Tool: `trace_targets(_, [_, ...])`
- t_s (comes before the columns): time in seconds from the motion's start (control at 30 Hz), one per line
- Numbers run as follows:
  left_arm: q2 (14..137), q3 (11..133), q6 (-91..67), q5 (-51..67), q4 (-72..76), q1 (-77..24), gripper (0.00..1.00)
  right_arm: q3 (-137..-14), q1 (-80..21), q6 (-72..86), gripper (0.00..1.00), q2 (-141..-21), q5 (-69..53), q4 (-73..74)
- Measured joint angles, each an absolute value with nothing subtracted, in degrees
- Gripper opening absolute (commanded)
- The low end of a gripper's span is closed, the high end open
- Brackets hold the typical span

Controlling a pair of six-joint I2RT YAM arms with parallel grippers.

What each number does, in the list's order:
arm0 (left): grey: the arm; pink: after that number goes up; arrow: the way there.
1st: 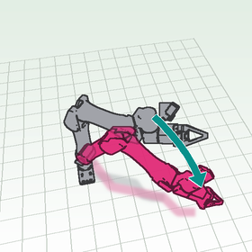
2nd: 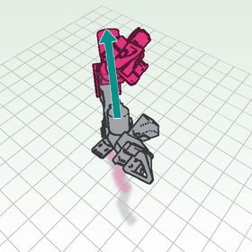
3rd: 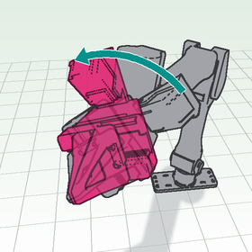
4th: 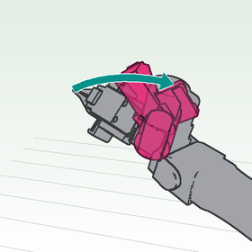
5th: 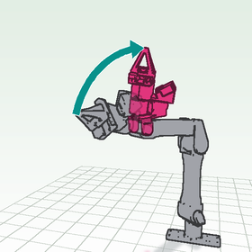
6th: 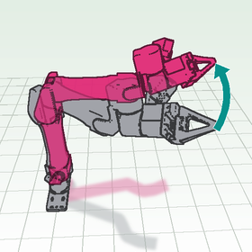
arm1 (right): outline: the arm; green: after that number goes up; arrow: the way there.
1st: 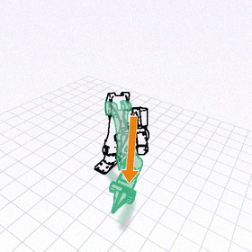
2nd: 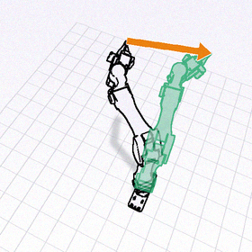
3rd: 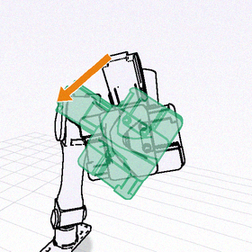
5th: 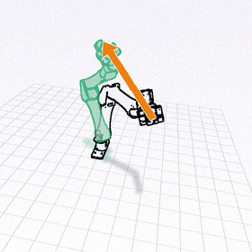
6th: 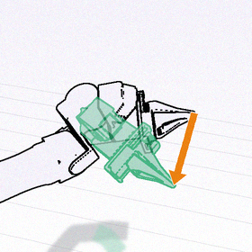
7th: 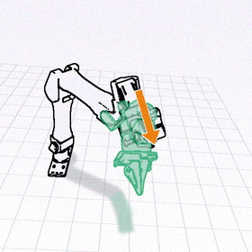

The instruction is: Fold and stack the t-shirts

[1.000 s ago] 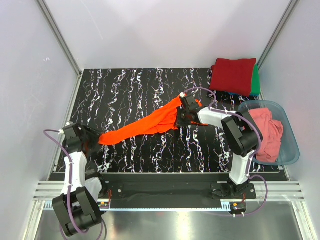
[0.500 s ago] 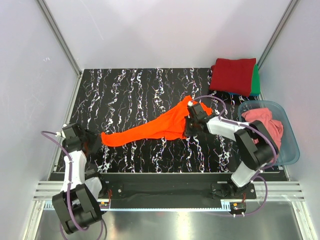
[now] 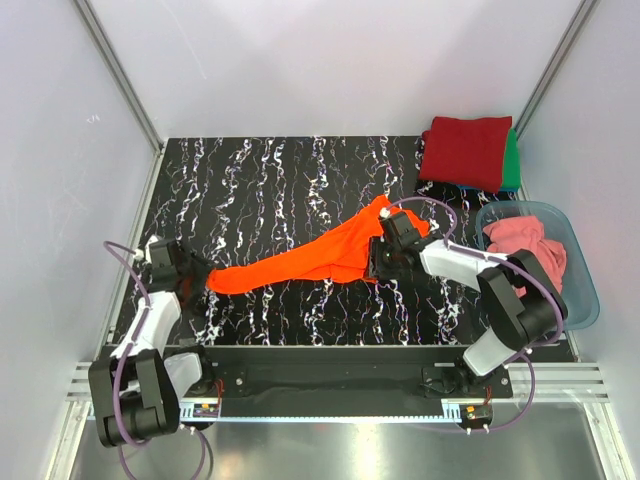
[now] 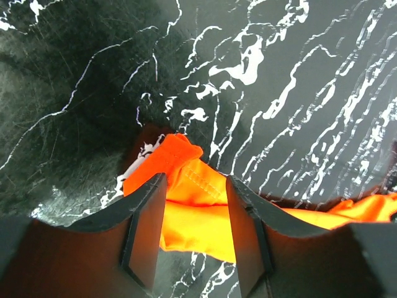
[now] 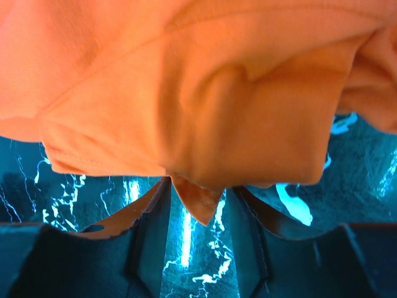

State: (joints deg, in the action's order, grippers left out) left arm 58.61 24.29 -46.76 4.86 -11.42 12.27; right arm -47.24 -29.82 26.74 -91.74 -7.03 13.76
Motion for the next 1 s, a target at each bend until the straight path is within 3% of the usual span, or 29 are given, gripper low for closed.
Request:
trace_targets(0.23, [61.8, 24.3, -46.2, 2.0, -11.1, 11.5, 0.44, -44.9, -29.8, 28.0, 0.46, -89.6, -7.4, 13.7])
trace_targets(0.43, [62.0, 24.3, -45.3, -0.1, -10.8, 11.4, 0.37, -44.2, -29.8, 29.0, 0.36, -89.4, -7.6, 13.6])
trace_targets(0.57, [63.0, 24.3, -45.1, -0.3, -10.1, 11.4, 0.29, -44.2, -29.8, 29.5, 0.23, -89.8, -7.6, 13.3])
trace_targets(0.7, [64.3, 24.3, -44.9, -0.3, -9.2, 11.4, 0.15, -44.2, -29.8, 29.9, 0.0, -90.1, -7.6, 13.2])
trace_targets(0.8, [65.1, 24.3, -44.8, -0.5, -8.8, 11.4, 0.0, -44.1, -29.8, 30.3, 0.0, -90.1, -7.5, 13.2])
trace_targets(1.0, [66.0, 24.3, -44.6, -0.6, -7.8, 11.3, 0.0, -43.6, -29.7, 30.5, 0.0, -88.9, -7.5, 14.5])
